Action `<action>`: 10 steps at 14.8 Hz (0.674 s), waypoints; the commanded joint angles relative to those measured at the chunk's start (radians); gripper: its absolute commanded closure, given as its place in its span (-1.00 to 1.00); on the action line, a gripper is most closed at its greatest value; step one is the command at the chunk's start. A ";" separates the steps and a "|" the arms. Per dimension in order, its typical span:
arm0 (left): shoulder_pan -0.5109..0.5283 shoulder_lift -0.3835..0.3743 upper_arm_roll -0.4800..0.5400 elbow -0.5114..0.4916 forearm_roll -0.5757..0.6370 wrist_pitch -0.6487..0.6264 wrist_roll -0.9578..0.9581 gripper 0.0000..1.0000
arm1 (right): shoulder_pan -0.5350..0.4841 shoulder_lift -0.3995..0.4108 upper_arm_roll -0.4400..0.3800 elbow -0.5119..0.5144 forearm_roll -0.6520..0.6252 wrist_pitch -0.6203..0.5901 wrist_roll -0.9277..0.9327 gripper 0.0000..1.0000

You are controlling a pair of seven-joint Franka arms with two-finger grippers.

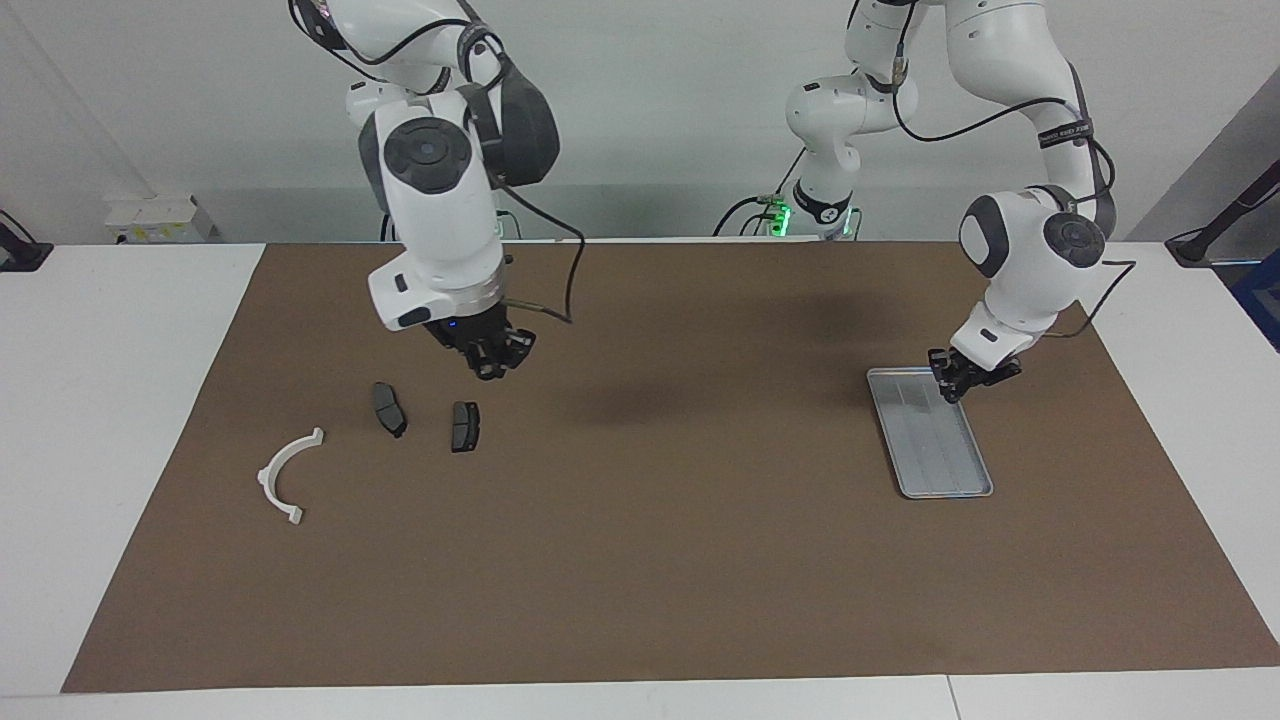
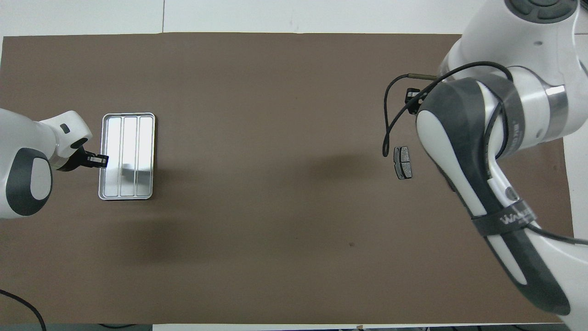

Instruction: Pick bearing gear from pile to tray

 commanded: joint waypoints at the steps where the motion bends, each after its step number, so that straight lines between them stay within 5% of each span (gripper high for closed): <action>1: -0.042 -0.046 0.008 -0.067 -0.014 0.046 -0.058 1.00 | 0.046 -0.004 0.010 -0.052 0.034 0.094 0.156 1.00; 10: -0.074 -0.043 0.013 -0.127 -0.014 0.121 -0.075 1.00 | 0.179 0.048 0.010 -0.255 0.031 0.437 0.379 1.00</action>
